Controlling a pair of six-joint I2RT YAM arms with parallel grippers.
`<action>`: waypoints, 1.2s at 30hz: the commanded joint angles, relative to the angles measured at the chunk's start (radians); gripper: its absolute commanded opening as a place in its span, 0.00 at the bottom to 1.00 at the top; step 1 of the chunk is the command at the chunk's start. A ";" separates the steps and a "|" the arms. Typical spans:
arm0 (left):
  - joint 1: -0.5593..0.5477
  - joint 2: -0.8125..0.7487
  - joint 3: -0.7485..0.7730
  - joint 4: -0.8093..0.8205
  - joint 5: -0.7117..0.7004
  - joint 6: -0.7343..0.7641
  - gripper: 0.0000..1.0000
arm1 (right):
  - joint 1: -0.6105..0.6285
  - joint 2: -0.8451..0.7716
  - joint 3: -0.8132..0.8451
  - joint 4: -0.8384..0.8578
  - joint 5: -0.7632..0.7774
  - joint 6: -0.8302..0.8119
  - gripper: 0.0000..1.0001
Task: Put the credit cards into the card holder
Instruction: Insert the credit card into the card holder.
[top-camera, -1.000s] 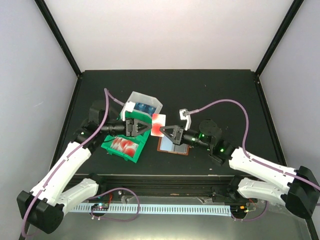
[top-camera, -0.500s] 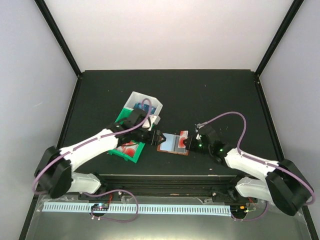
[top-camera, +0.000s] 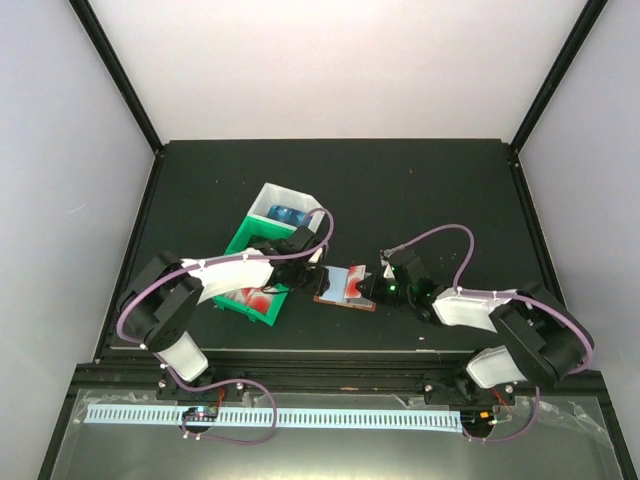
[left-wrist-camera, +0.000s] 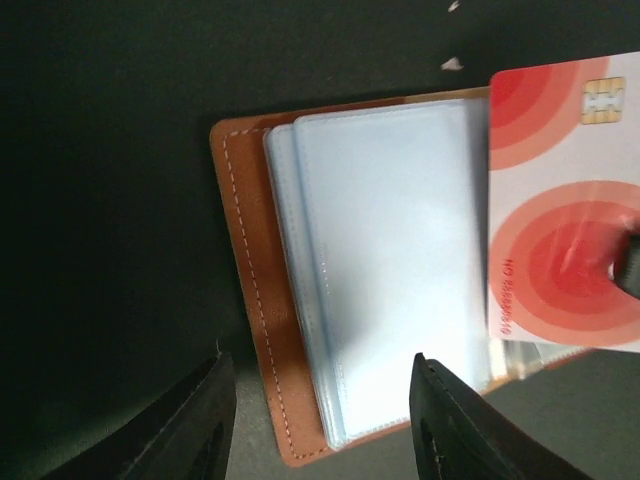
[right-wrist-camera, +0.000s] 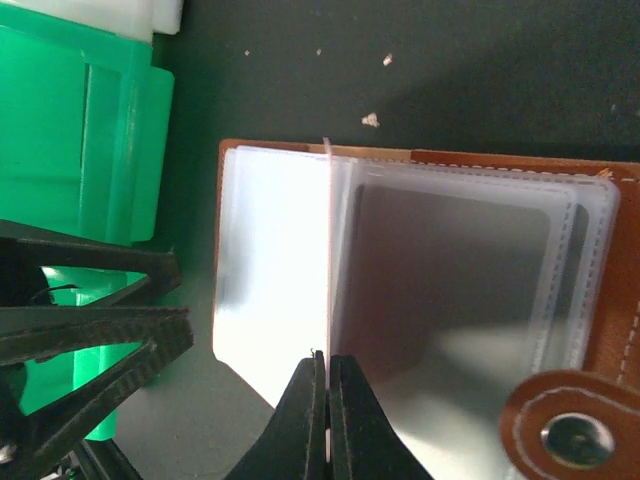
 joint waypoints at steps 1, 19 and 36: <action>-0.012 0.054 0.039 0.005 -0.057 0.004 0.48 | -0.006 0.036 -0.013 0.018 -0.027 0.065 0.01; -0.038 0.111 0.043 -0.034 -0.102 -0.003 0.30 | -0.006 0.173 -0.053 0.201 -0.136 0.191 0.01; -0.038 0.111 0.042 -0.034 -0.069 -0.006 0.33 | 0.032 0.319 -0.040 0.380 -0.153 0.220 0.01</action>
